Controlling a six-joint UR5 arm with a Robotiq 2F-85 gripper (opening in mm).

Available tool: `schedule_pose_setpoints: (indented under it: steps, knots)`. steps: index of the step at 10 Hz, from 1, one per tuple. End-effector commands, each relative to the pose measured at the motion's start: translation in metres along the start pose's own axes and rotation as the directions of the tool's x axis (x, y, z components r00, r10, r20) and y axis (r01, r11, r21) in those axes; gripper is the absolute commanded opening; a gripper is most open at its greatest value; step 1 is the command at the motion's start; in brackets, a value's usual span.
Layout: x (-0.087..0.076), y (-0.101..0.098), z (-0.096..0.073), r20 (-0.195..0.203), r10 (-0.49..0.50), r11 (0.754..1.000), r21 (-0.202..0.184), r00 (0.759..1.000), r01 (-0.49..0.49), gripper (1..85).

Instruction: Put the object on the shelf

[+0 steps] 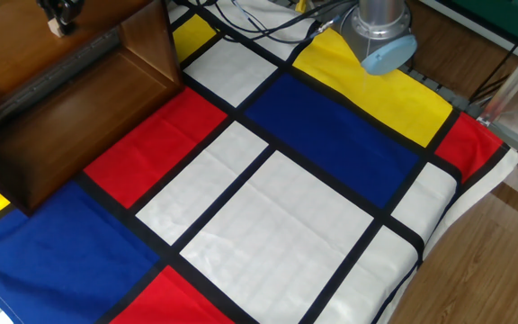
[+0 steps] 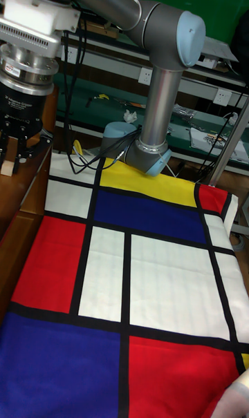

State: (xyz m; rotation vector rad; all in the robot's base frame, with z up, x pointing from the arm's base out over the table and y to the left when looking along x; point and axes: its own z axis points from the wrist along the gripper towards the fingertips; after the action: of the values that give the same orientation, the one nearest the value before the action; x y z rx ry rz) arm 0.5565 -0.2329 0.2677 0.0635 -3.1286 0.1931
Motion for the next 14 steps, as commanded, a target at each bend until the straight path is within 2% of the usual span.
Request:
schedule_pose_setpoints:
  steps: [1, 2, 3, 5, 10, 14]
  knots:
    - [0.001, 0.011, -0.002, -0.011, 0.004, 1.0, -0.03, 1.0, -0.005, 1.0]
    - [0.003, 0.015, -0.003, -0.02, 0.004, 0.999, -0.036, 1.0, -0.005, 3.3]
    - [0.005, 0.01, -0.002, -0.029, -0.013, 1.0, -0.028, 0.999, 0.012, 5.7]
    - [0.012, 0.006, 0.0, -0.051, -0.041, 0.999, -0.035, 0.998, 0.039, 15.0]
    - [0.015, 0.005, 0.0, -0.062, -0.09, 0.995, -0.039, 0.994, 0.088, 29.0]
    - [0.017, 0.008, 0.002, -0.067, -0.107, 0.993, -0.059, 0.992, 0.103, 34.3]
